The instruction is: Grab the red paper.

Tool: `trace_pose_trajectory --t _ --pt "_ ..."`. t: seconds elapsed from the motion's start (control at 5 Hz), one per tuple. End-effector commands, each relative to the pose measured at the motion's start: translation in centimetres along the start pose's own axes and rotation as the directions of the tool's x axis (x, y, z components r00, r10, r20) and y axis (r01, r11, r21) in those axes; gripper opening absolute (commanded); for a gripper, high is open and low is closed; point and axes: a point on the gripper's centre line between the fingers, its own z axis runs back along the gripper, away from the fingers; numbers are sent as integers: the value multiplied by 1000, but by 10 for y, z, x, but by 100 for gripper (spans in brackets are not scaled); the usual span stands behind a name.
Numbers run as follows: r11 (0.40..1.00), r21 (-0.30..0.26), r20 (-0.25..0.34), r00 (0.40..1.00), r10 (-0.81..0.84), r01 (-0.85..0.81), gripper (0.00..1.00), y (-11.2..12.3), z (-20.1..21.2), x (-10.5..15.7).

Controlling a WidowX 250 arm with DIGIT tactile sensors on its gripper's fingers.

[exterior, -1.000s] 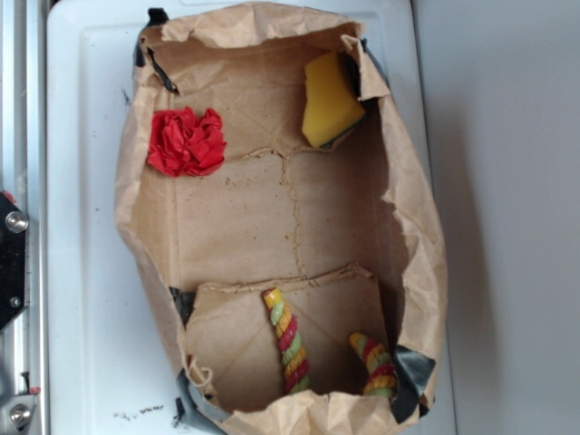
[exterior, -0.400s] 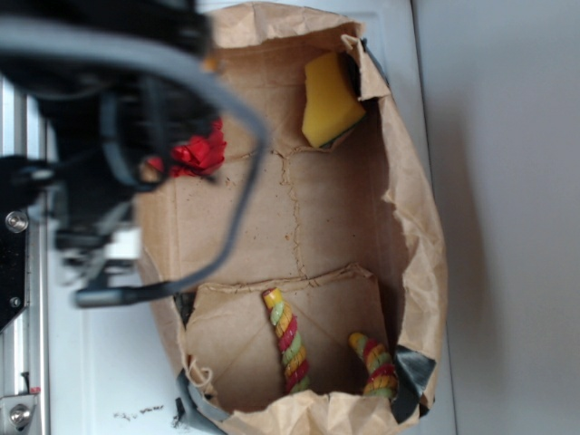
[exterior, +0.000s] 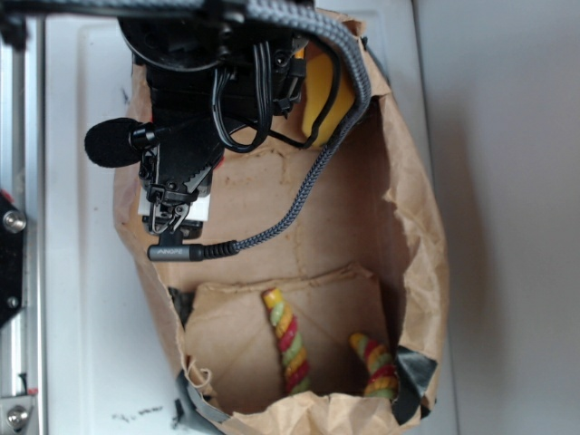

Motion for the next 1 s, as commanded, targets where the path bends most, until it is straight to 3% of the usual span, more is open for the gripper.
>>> trace_pose_trajectory --t 0.0,0.4,0.8 --pt "998 31 58 997 -55 54 100 13 -18 -3" --pt "999 34 26 999 -22 21 100 15 -51 2" --pt "997 79 0 1000 12 -12 100 13 -74 -1"
